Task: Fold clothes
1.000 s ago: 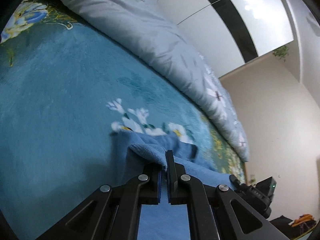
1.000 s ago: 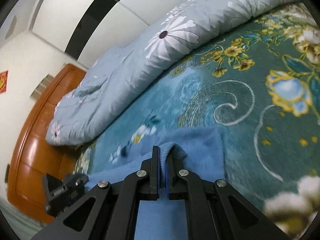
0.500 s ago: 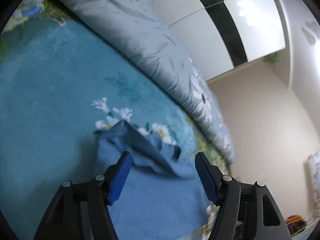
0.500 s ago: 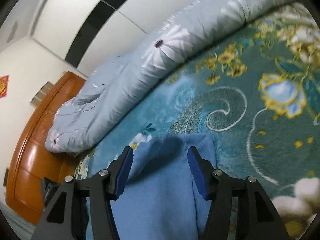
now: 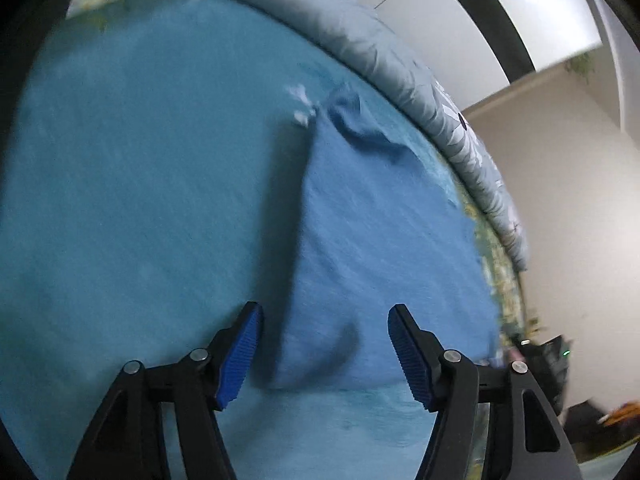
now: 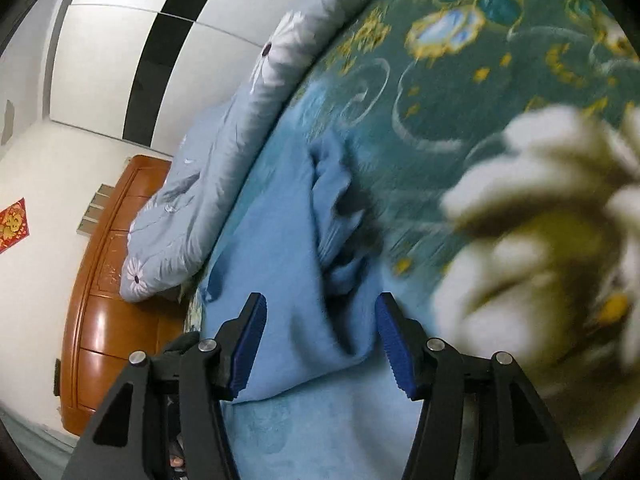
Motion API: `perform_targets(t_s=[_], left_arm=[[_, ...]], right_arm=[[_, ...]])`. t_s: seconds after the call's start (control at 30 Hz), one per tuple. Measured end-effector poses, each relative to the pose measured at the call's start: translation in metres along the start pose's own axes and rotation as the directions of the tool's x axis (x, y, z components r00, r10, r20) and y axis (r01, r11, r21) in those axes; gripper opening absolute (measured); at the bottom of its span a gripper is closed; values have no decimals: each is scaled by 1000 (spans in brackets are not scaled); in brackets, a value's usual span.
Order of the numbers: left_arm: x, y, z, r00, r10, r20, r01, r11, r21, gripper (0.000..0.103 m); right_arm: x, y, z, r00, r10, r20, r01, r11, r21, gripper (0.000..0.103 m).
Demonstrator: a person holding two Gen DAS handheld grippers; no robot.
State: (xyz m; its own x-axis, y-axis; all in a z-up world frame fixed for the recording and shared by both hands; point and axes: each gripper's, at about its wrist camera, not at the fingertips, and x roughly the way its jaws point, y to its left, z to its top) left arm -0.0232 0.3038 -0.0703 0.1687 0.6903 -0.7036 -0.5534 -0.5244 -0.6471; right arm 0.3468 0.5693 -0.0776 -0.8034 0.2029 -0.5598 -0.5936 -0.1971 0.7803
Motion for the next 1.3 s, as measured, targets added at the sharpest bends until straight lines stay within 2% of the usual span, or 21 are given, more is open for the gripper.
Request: perform_targets(t_s=[0.03,0.07,0.13,0.17,0.23,0.33,0.43,0.57,0.7,0.8,0.9,0.97,1.07,1.13,1.2,1.27,1.3], left_arm=[[1,-1,-1,1000,7,4,-7,1000,-10,57],[3,-1,-3,1000,14,8,-14,1000,-21,38],[2,4,-8,1000,20,10,-19,997,-80,15],[1,9,-10,1000,-9,18,11,991,-130,12],[-7,16,-17,998,-47,45,55,980,-193,10],[-27,7,-33,998,-35,59,43,989,-144,9],[-58,2,-63,998,-58,40,61,994,-89,9],[-65,15,-85,998,-65,6,65,991,-117,9],[-69,30,-106,997,-69,-28,64,986,-154,9],[-73,39,-118,996,-76,-51,66,983,-172,10],[-90,31,-120,999,-27,-45,22,994,-105,22],[-111,24,-125,1000,27,-4,-27,999,-33,35],[-133,21,-133,997,56,59,-56,998,4,50],[-142,22,-139,995,51,80,-51,999,-1,53],[-142,24,-142,996,15,90,-15,1000,-8,53],[-145,30,-148,996,-13,93,15,1000,-14,53],[-146,34,-151,995,-21,94,23,1000,-20,53]], right_arm=[[3,3,-3,1000,-2,5,2,1000,-5,56],[6,7,-5,1000,-3,11,3,1000,-11,52],[9,7,-10,1000,-2,26,2,1000,19,10],[11,7,-12,999,-2,33,1,999,36,10],[6,11,-15,999,-9,48,8,1000,25,9],[-9,22,-24,999,-5,36,7,999,-35,9],[-36,22,-44,1000,18,-9,-18,998,-60,9],[-72,5,-78,996,46,-77,-50,997,-50,9],[-67,-16,-98,993,-7,-116,3,999,-32,9],[-62,-21,-98,993,0,-116,2,1000,19,9],[-71,2,-95,994,-40,-104,34,998,-53,9],[-79,20,-92,994,-67,-85,57,991,-124,9],[-82,63,-88,990,-131,-47,115,960,-255,9],[-76,98,-93,981,-191,-25,169,916,-363,9],[-67,135,-101,968,-249,2,219,850,-480,9],[-58,170,-116,954,-298,40,261,752,-605,9],[-50,189,-127,946,-319,64,278,689,-669,9]])
